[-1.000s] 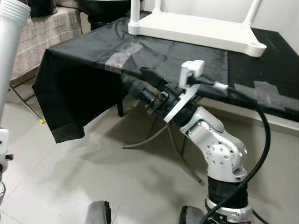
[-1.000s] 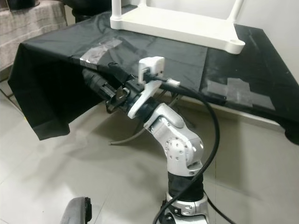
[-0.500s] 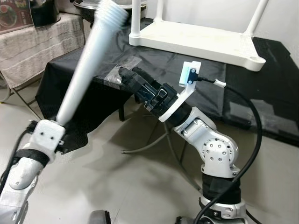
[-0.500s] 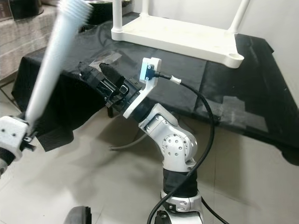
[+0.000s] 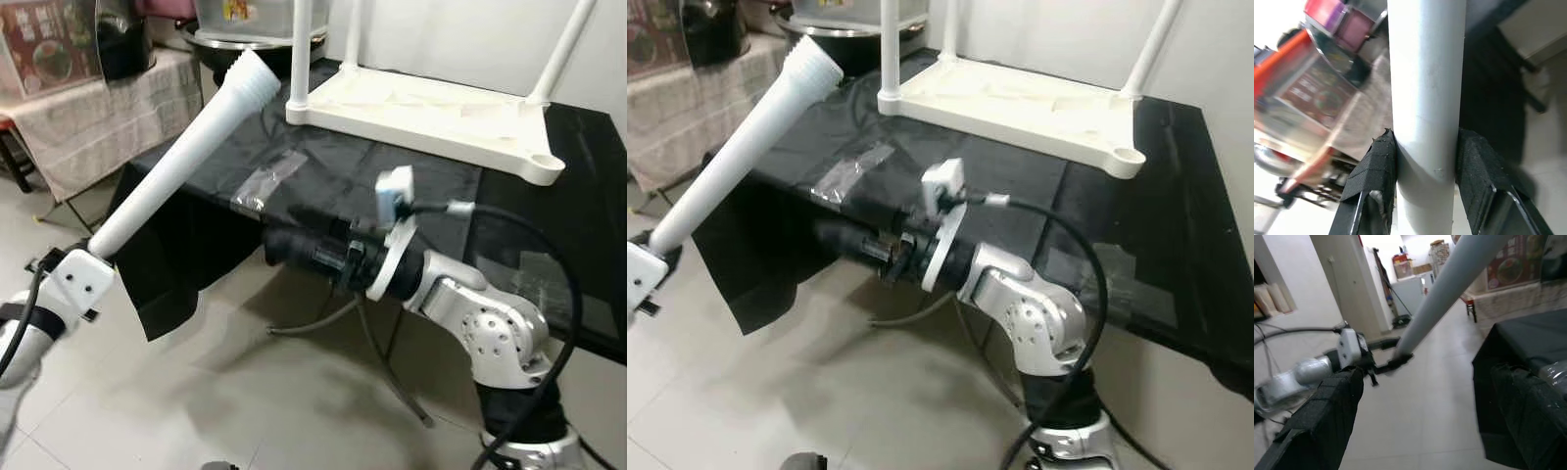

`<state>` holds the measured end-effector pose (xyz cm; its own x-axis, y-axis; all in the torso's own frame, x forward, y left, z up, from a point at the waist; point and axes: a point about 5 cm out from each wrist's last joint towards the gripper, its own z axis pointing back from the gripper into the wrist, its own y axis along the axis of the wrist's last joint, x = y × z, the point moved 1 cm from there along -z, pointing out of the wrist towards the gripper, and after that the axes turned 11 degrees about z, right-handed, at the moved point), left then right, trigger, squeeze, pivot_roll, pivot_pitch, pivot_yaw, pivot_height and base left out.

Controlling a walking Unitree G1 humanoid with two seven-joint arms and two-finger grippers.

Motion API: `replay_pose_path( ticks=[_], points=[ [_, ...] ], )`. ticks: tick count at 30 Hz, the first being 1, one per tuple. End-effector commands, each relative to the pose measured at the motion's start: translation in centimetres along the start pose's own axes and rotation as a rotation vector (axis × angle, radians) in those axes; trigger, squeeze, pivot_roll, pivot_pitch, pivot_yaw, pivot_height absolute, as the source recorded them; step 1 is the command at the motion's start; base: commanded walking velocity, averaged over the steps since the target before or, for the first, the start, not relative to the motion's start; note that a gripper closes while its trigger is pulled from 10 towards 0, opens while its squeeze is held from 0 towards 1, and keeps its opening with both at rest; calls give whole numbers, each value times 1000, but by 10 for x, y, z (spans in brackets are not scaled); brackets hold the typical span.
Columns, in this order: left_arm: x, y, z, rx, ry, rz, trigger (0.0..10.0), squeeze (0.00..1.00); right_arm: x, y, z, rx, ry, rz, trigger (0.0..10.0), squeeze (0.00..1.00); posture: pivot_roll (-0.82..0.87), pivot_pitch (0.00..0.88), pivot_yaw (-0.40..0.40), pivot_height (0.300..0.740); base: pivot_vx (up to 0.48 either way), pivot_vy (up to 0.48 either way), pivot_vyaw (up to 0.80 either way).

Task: Building children table

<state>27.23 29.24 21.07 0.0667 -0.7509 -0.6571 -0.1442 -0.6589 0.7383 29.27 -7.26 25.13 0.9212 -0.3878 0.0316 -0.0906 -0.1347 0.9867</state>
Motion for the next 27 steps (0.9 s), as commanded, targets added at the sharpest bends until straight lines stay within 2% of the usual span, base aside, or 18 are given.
replay_pose_path(
  ticks=[1, 4, 5, 6, 9, 12, 14, 16, 21, 27],
  points=[
    [-4, 0, 0, 7, 10, -39, 10000, 0, 0, -3, -1, -16, -7, 35, 10000, 0, 62, 0, -49, 675, 0, 0, 0],
    [-3, 0, -2, 2, 31, -30, 10000, 0, 0, -11, -4, -54, -27, 88, 10000, 0, 61, 0, -45, 685, 0, 0, 0],
    [10, 1, -2, 3, 24, 15, 10000, 0, 0, -17, -8, -76, -72, 148, 10000, 0, 57, 0, -42, 695, 0, 0, 0],
    [10, 1, -2, 3, 24, 15, 10000, 0, 0, -17, -8, -76, -72, 148, 10000, 0, 57, 0, -42, 695, 0, 0, 0],
    [30, 3, 1, 7, 19, 94, 10000, 0, 4, -19, -9, -71, -168, 166, 10000, 0, 51, 0, -40, 710, 0, 0, 0],
    [34, 4, 2, 4, 27, 123, 10000, 0, 6, -18, -9, -63, -206, 166, 10000, 0, 52, 0, -42, 715, 0, 0, 0],
    [44, 4, 3, -1, 43, 165, 10000, 0, 12, -20, -9, -61, -293, 178, 10000, 0, 53, 0, -46, 725, 0, 0, 0],
    [44, 4, 3, -1, 43, 165, 10000, 0, 12, -20, -9, -61, -293, 178, 10000, 0, 53, 0, -46, 725, 0, 0, 0],
    [49, 6, -1, 5, 85, 180, 10000, 0, 17, -24, -11, -49, -381, 184, 10000, 0, 58, 0, -51, 740, 0, 0, 0],
    [55, 12, -7, 18, 127, 191, 10000, 0, 15, -26, -20, -31, -394, 202, 10000, 0, 58, 0, -49, 740, 0, 0, 0]
  ],
)
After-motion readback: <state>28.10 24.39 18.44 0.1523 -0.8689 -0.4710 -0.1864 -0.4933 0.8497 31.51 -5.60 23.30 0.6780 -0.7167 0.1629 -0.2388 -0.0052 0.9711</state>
